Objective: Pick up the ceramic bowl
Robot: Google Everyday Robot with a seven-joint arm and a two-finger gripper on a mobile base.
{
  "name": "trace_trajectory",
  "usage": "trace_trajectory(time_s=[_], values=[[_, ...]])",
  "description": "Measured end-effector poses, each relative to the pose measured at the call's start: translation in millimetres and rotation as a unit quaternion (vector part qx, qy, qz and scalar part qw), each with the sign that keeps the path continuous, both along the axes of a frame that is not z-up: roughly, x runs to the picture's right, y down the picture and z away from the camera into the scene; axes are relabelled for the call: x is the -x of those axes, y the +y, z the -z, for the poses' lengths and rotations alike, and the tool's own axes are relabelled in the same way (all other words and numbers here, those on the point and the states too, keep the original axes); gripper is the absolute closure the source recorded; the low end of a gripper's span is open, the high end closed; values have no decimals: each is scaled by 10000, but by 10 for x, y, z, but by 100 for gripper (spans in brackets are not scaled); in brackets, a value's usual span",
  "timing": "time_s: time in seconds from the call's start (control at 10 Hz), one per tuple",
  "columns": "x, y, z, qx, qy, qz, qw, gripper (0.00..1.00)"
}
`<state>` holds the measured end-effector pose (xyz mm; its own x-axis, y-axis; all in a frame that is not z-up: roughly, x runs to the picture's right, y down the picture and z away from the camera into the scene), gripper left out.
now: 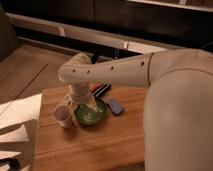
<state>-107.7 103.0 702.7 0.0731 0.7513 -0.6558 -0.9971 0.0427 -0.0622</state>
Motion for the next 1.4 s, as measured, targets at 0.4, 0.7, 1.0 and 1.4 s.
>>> trace_trajectory(time_s=[0.4,0.7,1.0,1.4], values=[[0,0,0,0,0,0,10000,35],[0,0,0,0,0,0,10000,35],[0,4,-4,6,2,1,10000,35],[29,-54,-7,-82,-16,152,9998,35]])
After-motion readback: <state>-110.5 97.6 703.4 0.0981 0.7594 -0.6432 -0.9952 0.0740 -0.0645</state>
